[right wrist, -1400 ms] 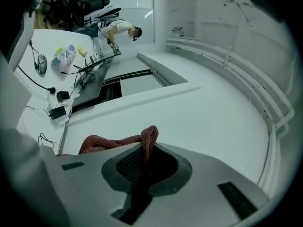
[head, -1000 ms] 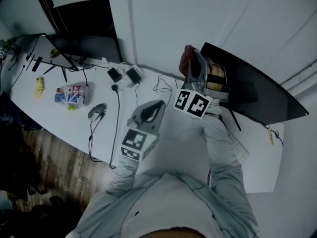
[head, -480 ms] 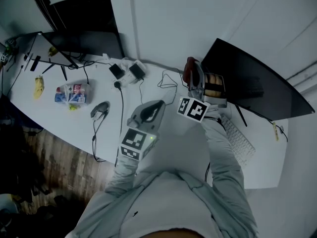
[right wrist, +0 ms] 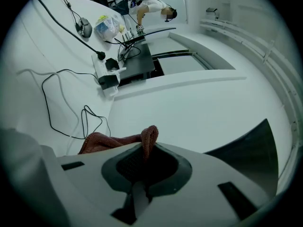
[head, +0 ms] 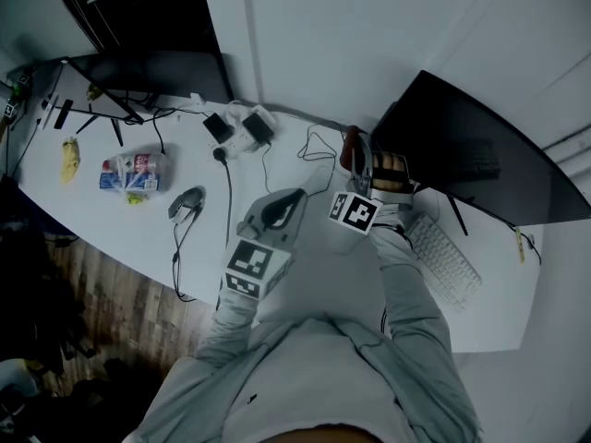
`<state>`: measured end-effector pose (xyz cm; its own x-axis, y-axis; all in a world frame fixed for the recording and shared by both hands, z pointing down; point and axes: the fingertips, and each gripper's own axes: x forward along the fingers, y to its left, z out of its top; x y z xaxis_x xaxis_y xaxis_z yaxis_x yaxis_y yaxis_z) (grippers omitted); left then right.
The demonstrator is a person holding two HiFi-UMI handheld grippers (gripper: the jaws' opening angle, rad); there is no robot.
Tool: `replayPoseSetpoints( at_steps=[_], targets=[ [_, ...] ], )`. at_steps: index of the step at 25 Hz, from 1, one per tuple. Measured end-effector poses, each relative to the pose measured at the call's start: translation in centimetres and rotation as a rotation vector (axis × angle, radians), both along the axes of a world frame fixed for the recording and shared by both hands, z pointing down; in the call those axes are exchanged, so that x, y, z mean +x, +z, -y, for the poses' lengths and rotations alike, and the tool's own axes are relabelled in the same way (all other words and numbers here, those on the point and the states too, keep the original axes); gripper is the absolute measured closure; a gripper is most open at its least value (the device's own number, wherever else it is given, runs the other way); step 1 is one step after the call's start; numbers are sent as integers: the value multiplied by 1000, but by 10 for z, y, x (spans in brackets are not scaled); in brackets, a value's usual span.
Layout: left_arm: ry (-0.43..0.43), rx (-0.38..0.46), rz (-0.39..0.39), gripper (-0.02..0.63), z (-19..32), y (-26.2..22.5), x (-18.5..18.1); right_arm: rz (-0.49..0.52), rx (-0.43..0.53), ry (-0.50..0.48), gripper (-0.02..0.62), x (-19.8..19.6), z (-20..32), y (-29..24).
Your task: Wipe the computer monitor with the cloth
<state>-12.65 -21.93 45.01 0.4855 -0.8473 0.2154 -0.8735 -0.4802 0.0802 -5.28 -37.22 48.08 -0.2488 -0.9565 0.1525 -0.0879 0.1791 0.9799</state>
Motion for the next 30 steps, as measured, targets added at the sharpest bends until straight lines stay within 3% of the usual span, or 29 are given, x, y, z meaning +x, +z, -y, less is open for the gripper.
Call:
replayPoseSetpoints(
  at_steps=[20, 22, 25, 30],
  targets=[
    [31, -55, -6, 584, 7, 24, -1, 15, -267, 143, 557, 17, -7, 115],
    [32, -62, -5, 584, 7, 27, -2, 99, -311, 162, 557, 24, -10, 119],
    [37, -77, -10, 584, 9, 31, 0, 300, -384, 180, 557, 31, -15, 120],
    [68, -71, -8, 584, 10, 33, 13, 773, -509, 287, 557, 36, -9, 121]
  ],
)
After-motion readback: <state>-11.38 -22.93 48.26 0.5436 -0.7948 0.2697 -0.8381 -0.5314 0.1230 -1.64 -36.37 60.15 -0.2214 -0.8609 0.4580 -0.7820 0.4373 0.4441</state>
